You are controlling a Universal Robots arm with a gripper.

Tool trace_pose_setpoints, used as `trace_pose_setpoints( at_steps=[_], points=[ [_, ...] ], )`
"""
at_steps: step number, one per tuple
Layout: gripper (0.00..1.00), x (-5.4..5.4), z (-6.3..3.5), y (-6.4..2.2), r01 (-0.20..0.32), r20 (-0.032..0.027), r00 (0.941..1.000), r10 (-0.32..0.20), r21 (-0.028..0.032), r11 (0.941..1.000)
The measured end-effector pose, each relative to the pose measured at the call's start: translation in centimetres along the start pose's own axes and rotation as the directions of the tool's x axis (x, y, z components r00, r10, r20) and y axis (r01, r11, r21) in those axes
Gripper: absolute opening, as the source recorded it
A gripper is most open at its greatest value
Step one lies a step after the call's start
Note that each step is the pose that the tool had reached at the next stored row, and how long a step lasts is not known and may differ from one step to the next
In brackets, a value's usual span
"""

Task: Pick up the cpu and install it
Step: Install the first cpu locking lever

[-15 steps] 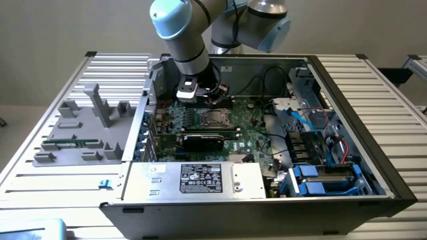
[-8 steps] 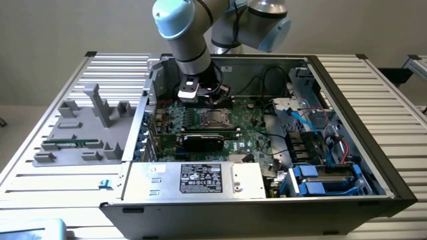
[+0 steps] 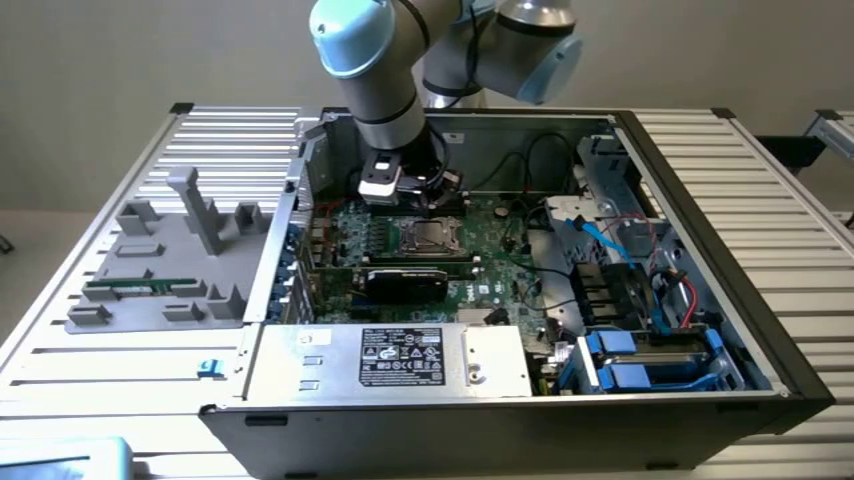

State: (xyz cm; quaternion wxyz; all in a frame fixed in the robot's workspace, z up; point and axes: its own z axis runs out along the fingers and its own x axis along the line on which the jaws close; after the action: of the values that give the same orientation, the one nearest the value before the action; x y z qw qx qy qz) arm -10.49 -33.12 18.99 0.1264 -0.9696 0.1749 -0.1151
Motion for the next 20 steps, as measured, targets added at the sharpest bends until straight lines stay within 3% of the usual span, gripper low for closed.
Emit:
trace_pose_setpoints(
  at_steps=[20],
  points=[
    [0.11, 1.3, 0.18, -0.46, -0.006, 0.0279, 0.9996, 0.007, -0.0115, 0.9999]
  ],
)
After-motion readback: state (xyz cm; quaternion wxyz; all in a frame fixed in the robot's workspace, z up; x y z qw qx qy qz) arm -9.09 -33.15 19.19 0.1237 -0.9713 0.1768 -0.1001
